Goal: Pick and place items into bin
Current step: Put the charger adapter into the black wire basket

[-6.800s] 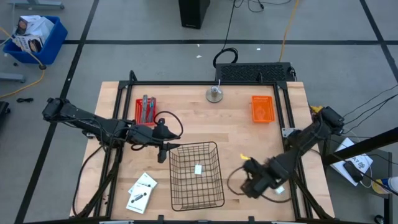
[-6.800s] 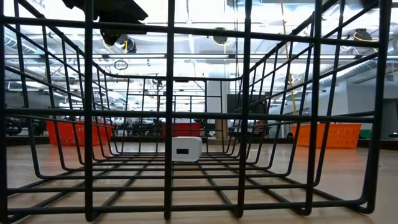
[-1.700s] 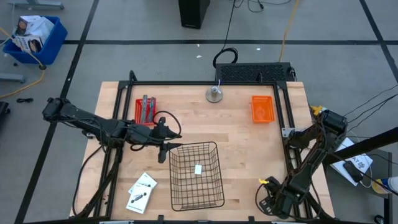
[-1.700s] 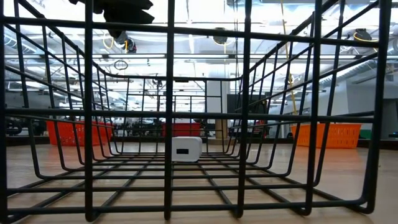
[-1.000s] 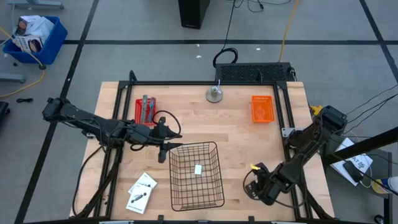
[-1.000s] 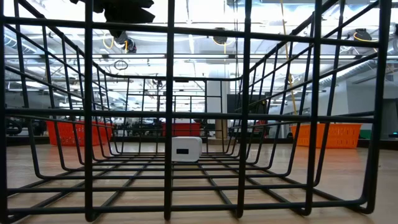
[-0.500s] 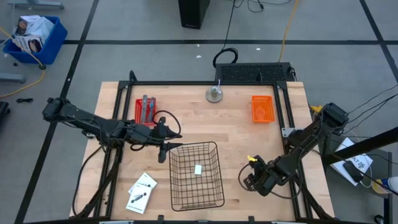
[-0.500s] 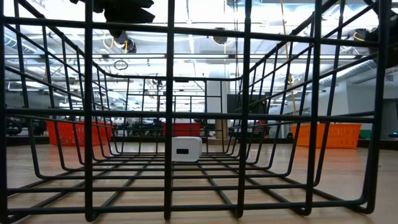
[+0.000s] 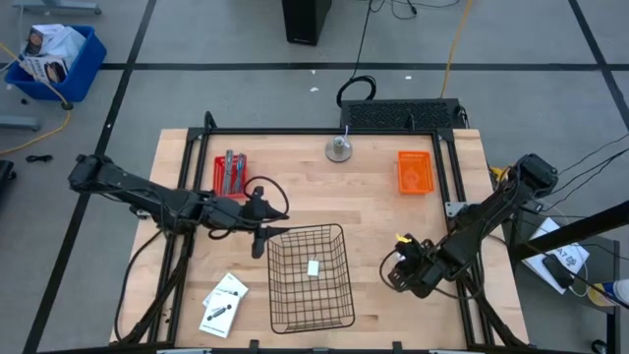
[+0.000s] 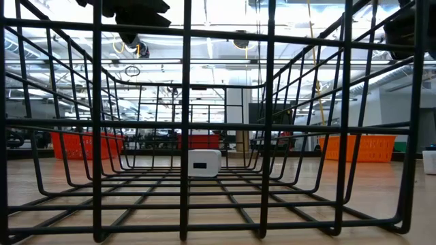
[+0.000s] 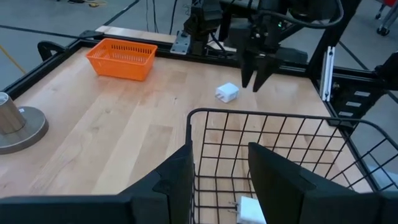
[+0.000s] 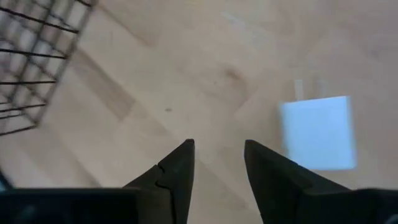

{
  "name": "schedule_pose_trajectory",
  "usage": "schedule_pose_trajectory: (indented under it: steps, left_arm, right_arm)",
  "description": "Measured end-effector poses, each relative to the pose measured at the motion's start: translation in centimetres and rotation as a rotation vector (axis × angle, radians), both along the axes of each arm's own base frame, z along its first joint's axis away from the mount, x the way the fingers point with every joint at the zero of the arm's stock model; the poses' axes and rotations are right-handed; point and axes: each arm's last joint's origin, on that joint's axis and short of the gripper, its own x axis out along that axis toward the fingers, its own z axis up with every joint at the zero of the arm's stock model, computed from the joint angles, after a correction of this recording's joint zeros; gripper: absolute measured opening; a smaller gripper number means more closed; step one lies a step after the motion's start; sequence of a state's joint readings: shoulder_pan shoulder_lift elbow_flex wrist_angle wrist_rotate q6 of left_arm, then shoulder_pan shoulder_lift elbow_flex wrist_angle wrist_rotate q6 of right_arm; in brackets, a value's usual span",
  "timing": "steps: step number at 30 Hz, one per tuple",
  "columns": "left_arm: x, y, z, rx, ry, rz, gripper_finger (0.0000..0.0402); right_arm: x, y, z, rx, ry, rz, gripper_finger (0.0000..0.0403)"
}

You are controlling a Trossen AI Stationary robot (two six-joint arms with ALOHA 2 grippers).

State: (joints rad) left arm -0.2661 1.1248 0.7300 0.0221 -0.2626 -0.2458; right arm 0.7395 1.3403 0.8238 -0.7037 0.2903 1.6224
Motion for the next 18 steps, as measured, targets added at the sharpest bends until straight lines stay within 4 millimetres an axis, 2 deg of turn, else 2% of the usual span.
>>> schedule_pose_trajectory:
  steps: [12,18]
  left_arm:
    - [0.8,-0.2,-0.5,-0.010,-0.011,-0.001,0.0159]
    - [0.8,-0.2,-0.5,-0.002,-0.008,-0.004,0.0159]
  right_arm:
    - [-1.2,-2.2,-0.2,-0.142,0.201,-0.007,0.0124]
    - [-1.1,-2.3,-0.1,-0.172,0.165,-0.005,0.0122]
